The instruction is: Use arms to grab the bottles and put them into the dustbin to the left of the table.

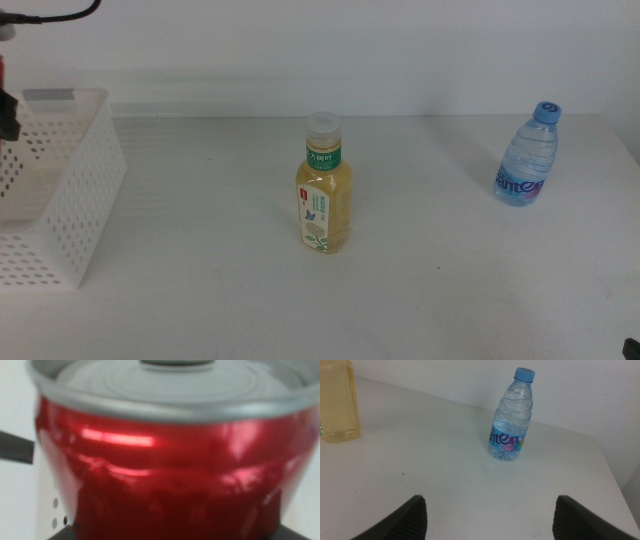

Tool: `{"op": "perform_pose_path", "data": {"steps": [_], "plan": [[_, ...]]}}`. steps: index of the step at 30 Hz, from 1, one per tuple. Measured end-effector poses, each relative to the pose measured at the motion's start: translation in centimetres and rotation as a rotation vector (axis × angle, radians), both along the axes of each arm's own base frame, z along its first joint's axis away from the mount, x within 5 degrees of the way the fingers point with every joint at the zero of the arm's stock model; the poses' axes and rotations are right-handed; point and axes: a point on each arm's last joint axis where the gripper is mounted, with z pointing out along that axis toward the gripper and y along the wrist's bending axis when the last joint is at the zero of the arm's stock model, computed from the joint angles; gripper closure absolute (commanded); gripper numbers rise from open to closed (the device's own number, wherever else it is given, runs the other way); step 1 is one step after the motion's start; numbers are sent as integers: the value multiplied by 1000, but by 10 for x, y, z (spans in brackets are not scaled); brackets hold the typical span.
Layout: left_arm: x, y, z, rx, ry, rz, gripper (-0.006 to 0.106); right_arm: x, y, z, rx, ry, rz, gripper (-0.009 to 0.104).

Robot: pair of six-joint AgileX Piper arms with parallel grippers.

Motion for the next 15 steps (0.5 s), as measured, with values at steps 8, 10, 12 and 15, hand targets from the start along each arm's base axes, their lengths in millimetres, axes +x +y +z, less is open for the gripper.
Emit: {"op": "perform_pose_path", "data": {"steps": [8,10,12,15], "plan": [[36,11,-22,-41,111,-25,105,0,0,0,0,0,0,30],[44,14,-32,-47,136,-27,105,0,0,0,0,0,0,30],[51,16,-42,-53,154,-28,105,0,0,0,0,0,0,30],[57,19,-57,-62,185,-29,105,0,0,0,0,0,0,30]]}}
